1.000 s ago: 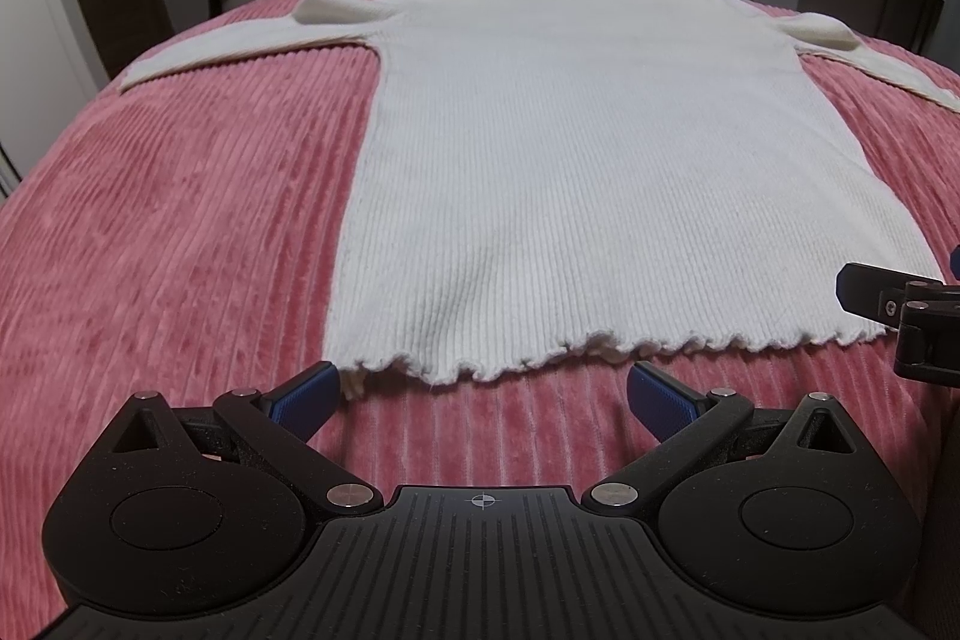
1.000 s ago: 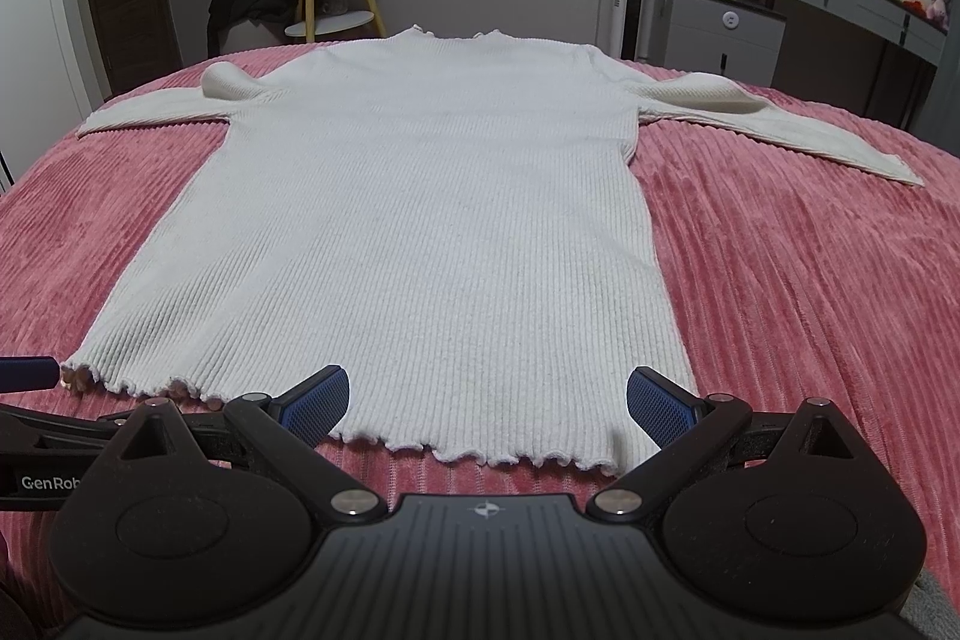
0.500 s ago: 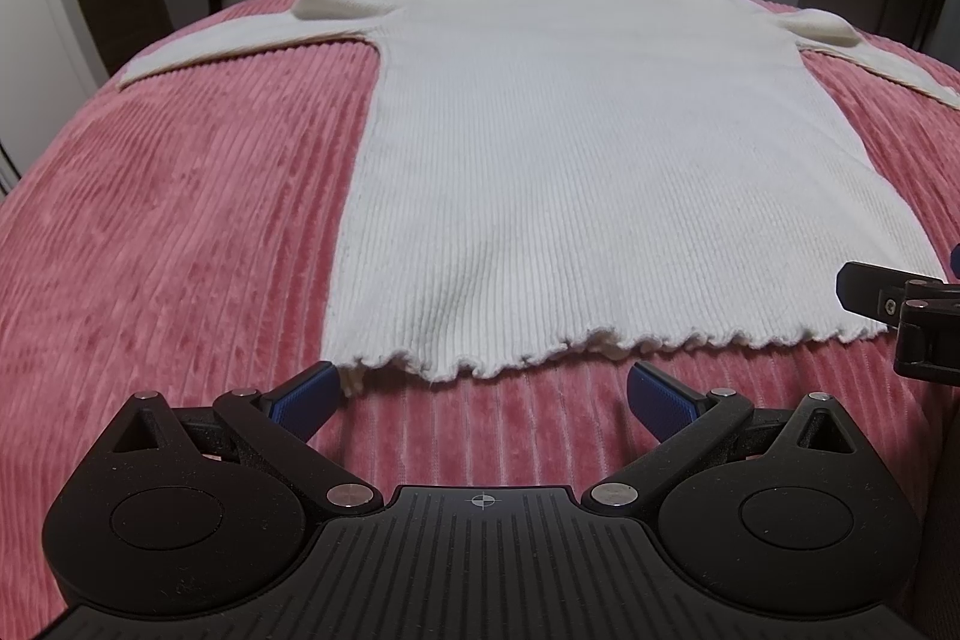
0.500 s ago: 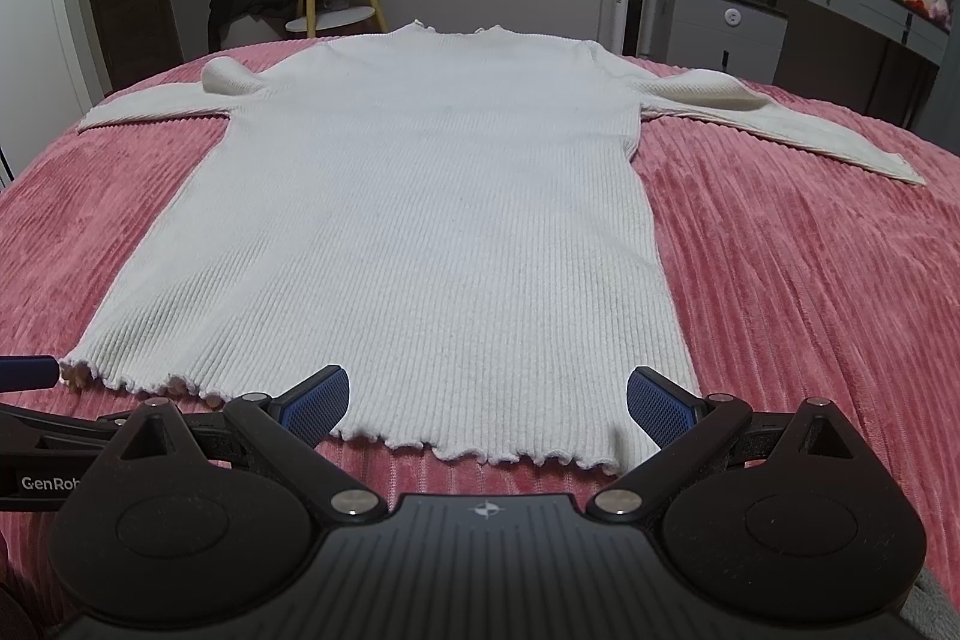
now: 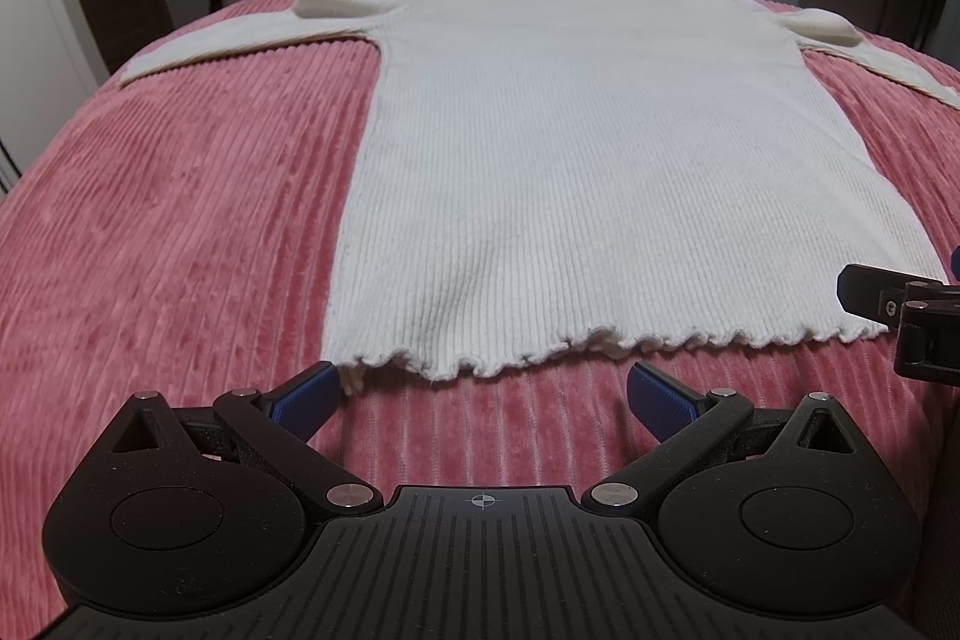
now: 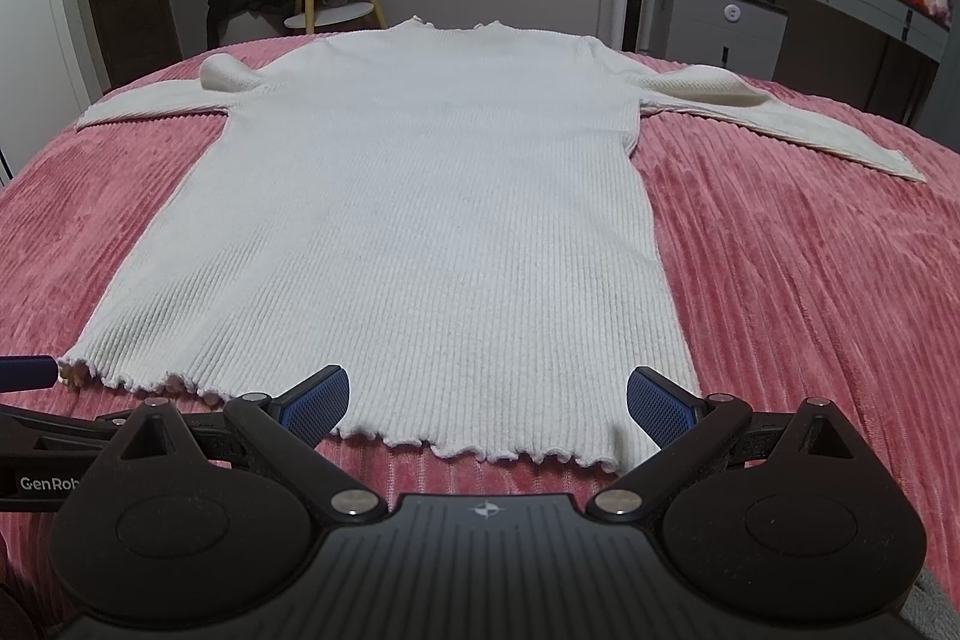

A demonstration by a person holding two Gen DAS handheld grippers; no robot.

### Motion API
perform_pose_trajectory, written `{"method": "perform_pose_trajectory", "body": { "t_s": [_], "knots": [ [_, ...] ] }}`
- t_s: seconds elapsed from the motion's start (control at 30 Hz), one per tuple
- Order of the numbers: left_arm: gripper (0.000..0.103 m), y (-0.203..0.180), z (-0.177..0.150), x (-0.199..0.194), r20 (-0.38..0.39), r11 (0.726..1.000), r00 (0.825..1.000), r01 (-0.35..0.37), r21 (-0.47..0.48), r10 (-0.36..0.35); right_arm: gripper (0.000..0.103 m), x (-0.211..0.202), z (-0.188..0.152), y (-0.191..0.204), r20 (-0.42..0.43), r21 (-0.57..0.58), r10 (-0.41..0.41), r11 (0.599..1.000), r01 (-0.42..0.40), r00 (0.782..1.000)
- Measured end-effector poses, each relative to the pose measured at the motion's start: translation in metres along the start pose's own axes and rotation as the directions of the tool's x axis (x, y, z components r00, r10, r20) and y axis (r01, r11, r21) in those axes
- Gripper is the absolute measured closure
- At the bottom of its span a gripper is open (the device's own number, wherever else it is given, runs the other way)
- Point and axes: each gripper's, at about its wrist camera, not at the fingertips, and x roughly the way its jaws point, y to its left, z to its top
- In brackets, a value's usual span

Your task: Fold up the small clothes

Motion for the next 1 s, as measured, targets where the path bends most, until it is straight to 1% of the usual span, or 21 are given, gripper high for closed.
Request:
{"method": "perform_pose_trajectory", "body": {
  "t_s": [0.23,0.47,0.8,0.9,1.0],
  "knots": [
    [0.000,0.000,0.001,0.000,-0.001,1.000,1.000,0.001,0.000,-0.001,0.004,0.002,0.000,-0.002,-0.017,0.010,0.007,1.000,-0.007,1.000],
    [0.000,0.000,0.000,0.000,-0.001,1.000,1.000,0.001,-0.001,-0.001,0.004,0.001,0.000,-0.001,-0.015,0.002,0.017,1.000,-0.017,1.000],
    [0.000,0.001,0.000,-0.001,0.001,1.000,1.000,0.001,-0.002,-0.001,0.004,-0.004,0.001,0.001,0.001,0.000,0.041,0.999,-0.041,0.999],
    [0.000,0.002,-0.001,-0.003,0.006,1.000,1.000,0.001,-0.010,-0.001,0.004,-0.006,0.002,-0.002,0.012,0.015,0.059,0.998,-0.060,0.998],
    [0.000,0.004,0.000,-0.007,0.024,1.000,1.000,-0.003,-0.021,0.004,0.004,-0.011,0.004,-0.007,0.043,0.038,0.082,0.996,-0.084,0.996]
  ]
}}
